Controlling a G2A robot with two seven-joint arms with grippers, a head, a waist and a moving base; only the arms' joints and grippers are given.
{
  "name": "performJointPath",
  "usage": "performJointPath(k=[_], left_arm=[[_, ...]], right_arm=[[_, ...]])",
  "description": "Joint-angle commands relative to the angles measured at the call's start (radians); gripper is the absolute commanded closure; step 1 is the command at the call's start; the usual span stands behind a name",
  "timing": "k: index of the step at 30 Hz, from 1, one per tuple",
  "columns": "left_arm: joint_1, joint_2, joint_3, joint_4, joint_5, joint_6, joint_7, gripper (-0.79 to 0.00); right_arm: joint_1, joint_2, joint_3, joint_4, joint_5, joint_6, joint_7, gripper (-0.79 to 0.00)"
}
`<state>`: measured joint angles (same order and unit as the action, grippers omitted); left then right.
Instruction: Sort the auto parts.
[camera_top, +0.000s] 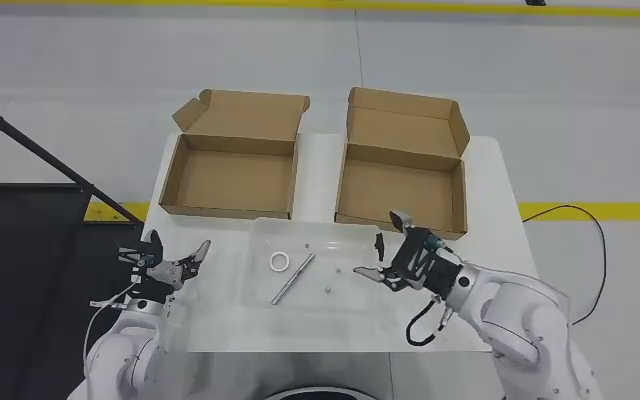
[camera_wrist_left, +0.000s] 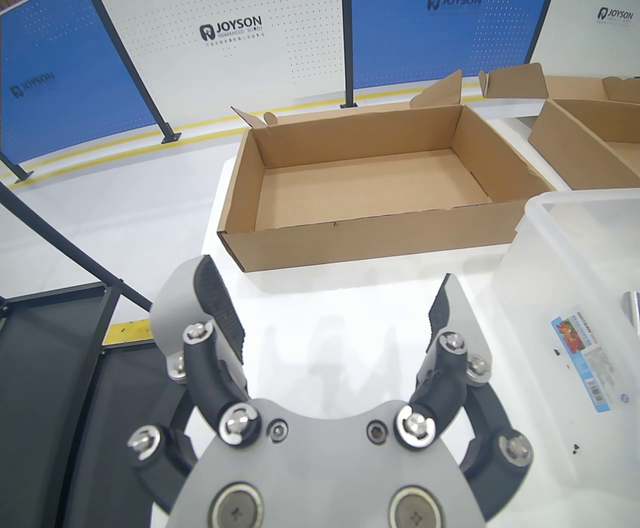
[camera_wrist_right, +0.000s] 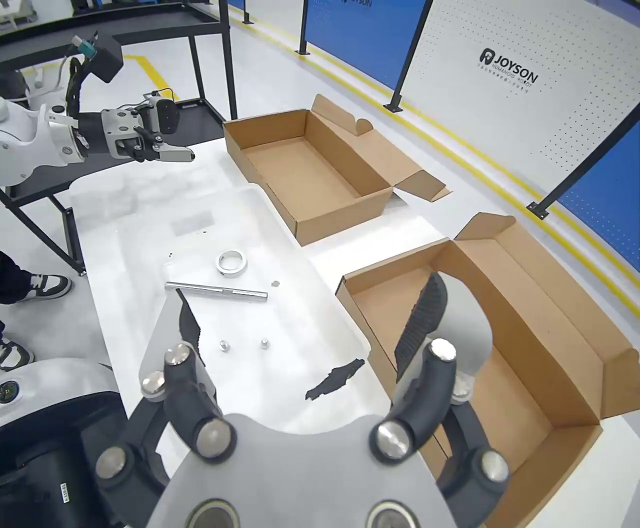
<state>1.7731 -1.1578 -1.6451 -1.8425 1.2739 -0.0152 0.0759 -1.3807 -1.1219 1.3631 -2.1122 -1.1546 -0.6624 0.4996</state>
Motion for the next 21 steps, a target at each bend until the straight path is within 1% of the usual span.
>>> performJointPath(k=[1, 3, 9, 10, 11, 12, 13, 14, 16, 21], left_arm=[[0.0, 0.0, 0.0, 0.0, 0.0, 0.0, 0.0, -0.785], [0.0, 0.0, 0.0, 0.0, 0.0, 0.0, 0.0, -0.785], [0.0, 0.0, 0.0, 0.0, 0.0, 0.0, 0.0, -0.785], [0.0, 0.0, 0.0, 0.0, 0.0, 0.0, 0.0, -0.785], [0.0, 0.0, 0.0, 0.0, 0.0, 0.0, 0.0, -0.785], [0.0, 0.0, 0.0, 0.0, 0.0, 0.0, 0.0, -0.785], [0.0, 0.0, 0.0, 0.0, 0.0, 0.0, 0.0, -0.785], [0.0, 0.0, 0.0, 0.0, 0.0, 0.0, 0.0, -0.785], [0.0, 0.0, 0.0, 0.0, 0.0, 0.0, 0.0, -0.785], [0.0, 0.0, 0.0, 0.0, 0.0, 0.0, 0.0, -0.785]], right_arm=[[0.02, -0.001, -0.066, 0.0, -0.058, -0.036, 0.04, -0.785], [0.069, -0.006, -0.133, 0.019, -0.081, -0.047, 0.083, -0.785], [0.226, -0.032, -0.324, 0.12, -0.147, 0.003, 0.249, -0.785], [0.248, -0.036, -0.347, 0.144, -0.15, 0.008, 0.272, -0.693], [0.267, -0.04, -0.364, 0.167, -0.15, 0.017, 0.289, -0.536], [0.281, -0.044, -0.38, 0.193, -0.146, 0.023, 0.306, -0.446], [0.292, -0.047, -0.392, 0.213, -0.135, 0.027, 0.316, -0.391], [0.301, -0.049, -0.401, 0.233, -0.125, 0.029, 0.326, -0.357], [0.313, -0.052, -0.411, 0.261, -0.116, 0.038, 0.345, -0.317], [0.33, -0.057, -0.433, 0.316, -0.116, 0.068, 0.381, -0.332]])
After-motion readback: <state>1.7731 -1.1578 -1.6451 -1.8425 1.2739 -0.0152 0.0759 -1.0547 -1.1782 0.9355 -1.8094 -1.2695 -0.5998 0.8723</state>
